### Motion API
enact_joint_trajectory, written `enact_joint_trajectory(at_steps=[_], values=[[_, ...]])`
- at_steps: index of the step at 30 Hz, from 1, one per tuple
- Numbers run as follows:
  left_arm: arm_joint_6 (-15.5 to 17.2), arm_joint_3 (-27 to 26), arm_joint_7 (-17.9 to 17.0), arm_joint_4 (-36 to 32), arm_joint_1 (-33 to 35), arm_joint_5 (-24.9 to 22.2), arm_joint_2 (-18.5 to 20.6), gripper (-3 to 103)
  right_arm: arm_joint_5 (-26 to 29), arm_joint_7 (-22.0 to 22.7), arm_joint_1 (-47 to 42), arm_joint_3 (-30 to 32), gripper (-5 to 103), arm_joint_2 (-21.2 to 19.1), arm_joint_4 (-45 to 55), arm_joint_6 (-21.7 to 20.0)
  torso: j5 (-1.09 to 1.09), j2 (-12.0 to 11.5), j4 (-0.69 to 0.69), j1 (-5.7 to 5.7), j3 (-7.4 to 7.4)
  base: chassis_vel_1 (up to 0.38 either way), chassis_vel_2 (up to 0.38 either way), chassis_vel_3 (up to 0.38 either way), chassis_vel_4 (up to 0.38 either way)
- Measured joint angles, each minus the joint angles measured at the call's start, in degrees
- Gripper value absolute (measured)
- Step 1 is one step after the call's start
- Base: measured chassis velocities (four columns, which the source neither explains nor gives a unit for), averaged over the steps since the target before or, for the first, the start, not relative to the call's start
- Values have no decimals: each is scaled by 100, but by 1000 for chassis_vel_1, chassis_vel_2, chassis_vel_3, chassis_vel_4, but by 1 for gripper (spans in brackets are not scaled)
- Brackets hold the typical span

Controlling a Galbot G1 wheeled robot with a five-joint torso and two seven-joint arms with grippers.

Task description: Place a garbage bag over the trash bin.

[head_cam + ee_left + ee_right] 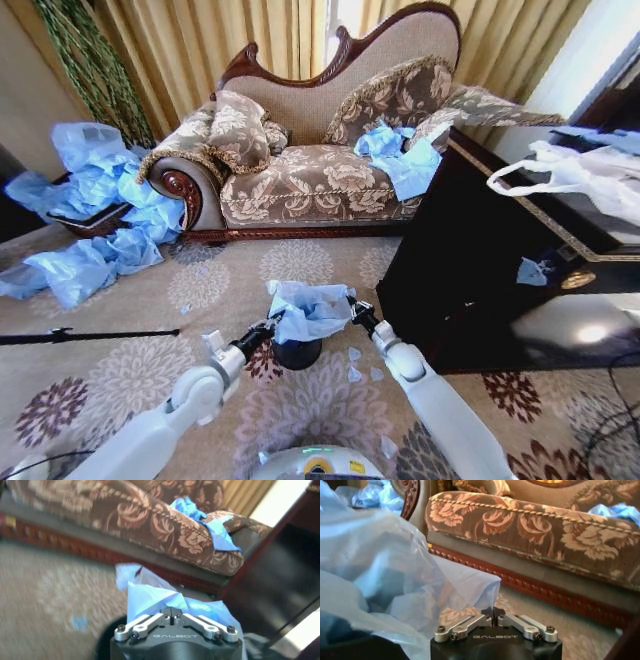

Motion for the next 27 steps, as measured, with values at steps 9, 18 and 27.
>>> enact_joint_trajectory(at_steps=[9, 18, 27], values=[[-923, 221, 539, 908, -438, 1694, 318, 0, 371, 415, -818, 161, 0, 177, 779, -358, 0, 0, -1, 0, 0, 0, 0, 0, 0], [-1477, 155, 821, 1200, -369, 2310, 471, 0, 505, 607, -1486, 4, 0, 539, 1068, -555, -1, 0, -1, 0, 0, 0, 0, 0, 0], [-1482, -56, 1176, 859, 304, 1907, 689, 0, 401, 609, -2026, -18, 0, 758, 1051, -539, 0, 0, 1, -1, -1, 0, 0, 0, 0]])
